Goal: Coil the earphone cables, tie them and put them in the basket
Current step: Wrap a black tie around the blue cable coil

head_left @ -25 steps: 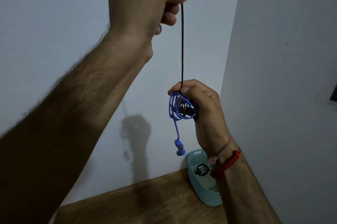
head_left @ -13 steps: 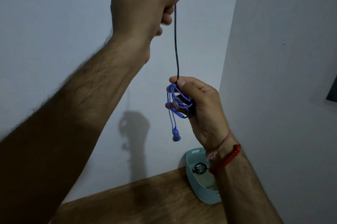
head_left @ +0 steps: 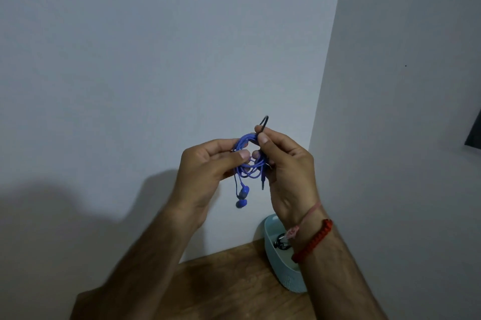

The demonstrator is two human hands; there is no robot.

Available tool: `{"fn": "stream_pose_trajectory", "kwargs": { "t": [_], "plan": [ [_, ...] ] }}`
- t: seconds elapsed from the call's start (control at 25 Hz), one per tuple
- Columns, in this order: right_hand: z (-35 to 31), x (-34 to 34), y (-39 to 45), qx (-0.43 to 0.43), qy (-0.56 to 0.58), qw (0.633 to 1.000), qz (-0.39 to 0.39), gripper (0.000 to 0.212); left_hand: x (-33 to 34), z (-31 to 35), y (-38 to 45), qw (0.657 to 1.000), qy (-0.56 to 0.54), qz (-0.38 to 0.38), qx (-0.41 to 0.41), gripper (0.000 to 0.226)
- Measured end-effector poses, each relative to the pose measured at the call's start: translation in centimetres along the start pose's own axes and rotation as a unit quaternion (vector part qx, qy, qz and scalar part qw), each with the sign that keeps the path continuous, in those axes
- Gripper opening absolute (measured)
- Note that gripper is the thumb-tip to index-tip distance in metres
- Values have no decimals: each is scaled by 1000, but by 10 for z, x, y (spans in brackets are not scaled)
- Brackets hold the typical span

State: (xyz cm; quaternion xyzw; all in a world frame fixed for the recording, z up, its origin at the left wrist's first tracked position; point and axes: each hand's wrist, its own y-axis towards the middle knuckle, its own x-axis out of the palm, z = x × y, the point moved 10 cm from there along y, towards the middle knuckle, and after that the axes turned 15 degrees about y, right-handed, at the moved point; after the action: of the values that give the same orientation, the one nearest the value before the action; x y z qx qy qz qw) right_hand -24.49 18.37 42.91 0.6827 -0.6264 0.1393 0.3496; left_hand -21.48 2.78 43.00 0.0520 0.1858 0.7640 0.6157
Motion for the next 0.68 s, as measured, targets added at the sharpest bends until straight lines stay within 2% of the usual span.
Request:
{"fn": "stream_pose_trajectory", "kwargs": {
  "t": [0.08, 0.2, 0.32, 0.44, 0.6, 0.68],
  "plan": [
    [8, -2, 0, 49, 20, 999, -15, 18, -4, -3, 3, 1000, -2, 15, 11, 20],
    [10, -3, 1, 83, -69, 993, -51, 27, -6, 3, 9, 998, 50, 15, 46, 16],
    [7, -1, 8, 87, -150, 982, -76, 11, -5, 15, 19, 995, 65, -11, 78, 19],
    [13, 2, 9, 126, -82, 984, -98, 11, 3, 14, 29, 996, 0, -55, 69, 24],
    [29, 4, 9, 158, 7, 982, -100, 8, 31, -13, 24, 971, -187, -145, -30, 25],
    [29, 7, 13, 144, 27, 984, -99, 10, 35, -18, 25, 974, -166, -152, -35, 32]
  ]
}}
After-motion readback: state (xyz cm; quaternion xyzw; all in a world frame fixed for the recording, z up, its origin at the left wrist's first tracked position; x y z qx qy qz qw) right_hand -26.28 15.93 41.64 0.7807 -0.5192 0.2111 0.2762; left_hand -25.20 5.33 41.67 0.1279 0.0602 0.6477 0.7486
